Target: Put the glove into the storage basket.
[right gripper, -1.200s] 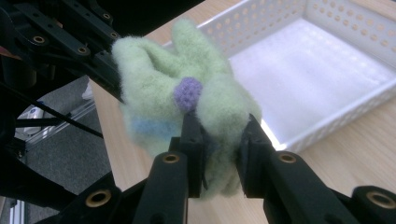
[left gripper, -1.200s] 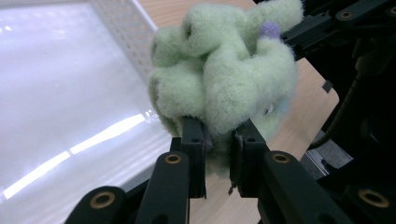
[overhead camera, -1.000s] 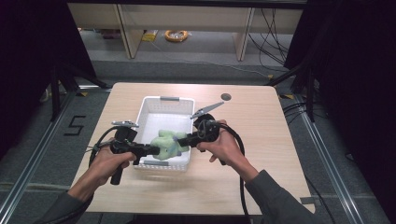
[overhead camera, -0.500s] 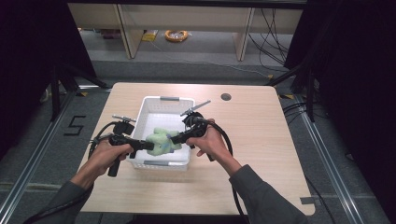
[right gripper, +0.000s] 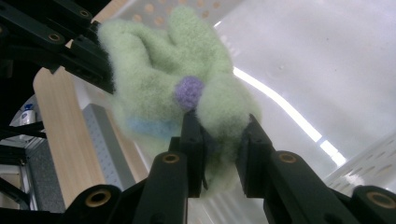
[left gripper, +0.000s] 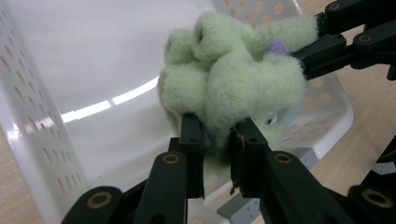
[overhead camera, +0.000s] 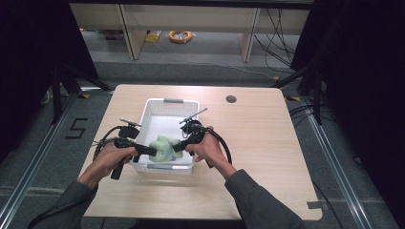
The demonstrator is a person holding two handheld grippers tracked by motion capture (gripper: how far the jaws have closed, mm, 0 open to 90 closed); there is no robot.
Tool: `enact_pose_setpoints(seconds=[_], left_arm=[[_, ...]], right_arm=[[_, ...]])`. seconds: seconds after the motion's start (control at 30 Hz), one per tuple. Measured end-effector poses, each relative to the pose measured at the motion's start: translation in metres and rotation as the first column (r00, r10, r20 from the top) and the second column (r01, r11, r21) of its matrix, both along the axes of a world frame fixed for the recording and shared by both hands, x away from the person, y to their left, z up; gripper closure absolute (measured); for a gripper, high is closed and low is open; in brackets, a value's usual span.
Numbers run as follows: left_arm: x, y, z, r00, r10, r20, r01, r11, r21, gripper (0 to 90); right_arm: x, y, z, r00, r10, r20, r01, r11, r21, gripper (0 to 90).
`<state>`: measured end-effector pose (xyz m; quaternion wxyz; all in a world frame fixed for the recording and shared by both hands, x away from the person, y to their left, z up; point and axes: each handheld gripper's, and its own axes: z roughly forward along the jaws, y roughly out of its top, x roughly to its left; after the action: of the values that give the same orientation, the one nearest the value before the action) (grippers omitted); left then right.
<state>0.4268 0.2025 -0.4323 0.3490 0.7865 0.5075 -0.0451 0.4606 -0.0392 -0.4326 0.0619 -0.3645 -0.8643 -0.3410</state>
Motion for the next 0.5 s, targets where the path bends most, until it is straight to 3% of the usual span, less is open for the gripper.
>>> enact_pose_setpoints(seconds=[0.23,0.3,0.5], left_arm=[[0.006,0.0,-0.009,0.9996,-0.023,-0.016,0.023,0.999,0.037,75.6],[0.006,-0.001,-0.009,0.9997,-0.015,-0.018,0.015,0.9994,0.03,75.4],[0.008,-0.006,-0.013,0.9992,-0.037,-0.017,0.038,0.9955,0.086,75.1]], right_arm=[[0.003,0.007,-0.01,0.9999,-0.016,-0.007,0.016,0.9988,-0.046,75.4],[0.005,0.008,-0.012,0.9999,-0.015,-0.008,0.015,0.9983,-0.056,75.3],[0.006,0.01,-0.014,1.0,-0.005,-0.006,0.005,0.9962,-0.087,75.0]])
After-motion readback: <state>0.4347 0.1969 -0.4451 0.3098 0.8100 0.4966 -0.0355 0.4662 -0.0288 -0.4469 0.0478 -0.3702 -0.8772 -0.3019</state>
